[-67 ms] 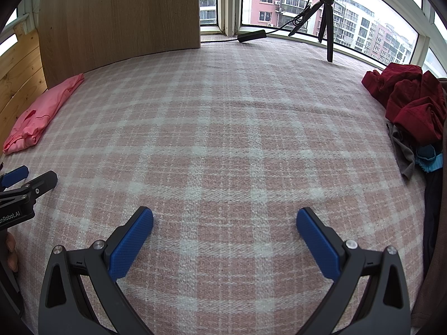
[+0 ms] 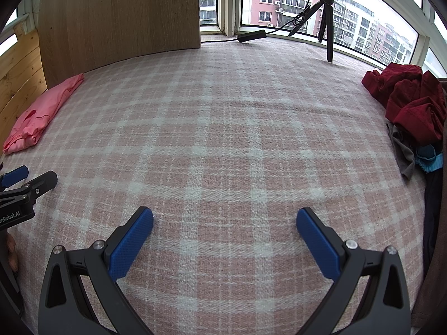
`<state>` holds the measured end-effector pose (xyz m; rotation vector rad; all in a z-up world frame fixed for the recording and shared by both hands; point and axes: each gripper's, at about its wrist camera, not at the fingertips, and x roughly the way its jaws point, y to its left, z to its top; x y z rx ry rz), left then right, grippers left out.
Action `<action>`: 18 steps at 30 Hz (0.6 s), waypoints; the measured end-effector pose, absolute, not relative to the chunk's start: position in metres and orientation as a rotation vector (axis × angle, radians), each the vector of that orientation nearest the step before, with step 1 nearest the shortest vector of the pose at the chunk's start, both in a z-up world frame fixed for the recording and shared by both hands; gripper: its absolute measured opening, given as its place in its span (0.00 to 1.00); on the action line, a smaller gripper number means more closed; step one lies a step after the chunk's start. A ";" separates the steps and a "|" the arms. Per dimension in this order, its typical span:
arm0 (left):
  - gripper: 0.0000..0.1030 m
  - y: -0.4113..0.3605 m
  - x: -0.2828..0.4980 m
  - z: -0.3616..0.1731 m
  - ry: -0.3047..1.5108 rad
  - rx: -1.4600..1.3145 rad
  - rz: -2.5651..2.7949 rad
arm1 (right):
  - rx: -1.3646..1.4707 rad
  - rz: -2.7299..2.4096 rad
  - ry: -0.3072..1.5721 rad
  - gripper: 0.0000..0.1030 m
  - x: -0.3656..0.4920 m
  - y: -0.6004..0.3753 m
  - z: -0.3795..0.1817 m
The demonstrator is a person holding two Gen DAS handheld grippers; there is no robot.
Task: Fold clothes
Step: 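Move both tools toward the heap of clothes on the bed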
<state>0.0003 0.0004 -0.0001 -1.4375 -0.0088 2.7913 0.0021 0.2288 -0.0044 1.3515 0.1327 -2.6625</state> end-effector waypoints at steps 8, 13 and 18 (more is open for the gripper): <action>1.00 0.000 -0.002 -0.001 -0.010 -1.452 2.791 | 1.356 -2.662 0.127 1.00 0.002 0.230 -0.004; 0.99 -0.001 -0.004 0.013 -0.020 -1.469 2.798 | 1.373 -2.676 0.118 1.00 0.017 0.230 0.007; 0.99 0.005 0.003 0.059 0.028 -1.371 2.808 | 1.309 -2.706 0.126 1.00 0.038 0.226 0.046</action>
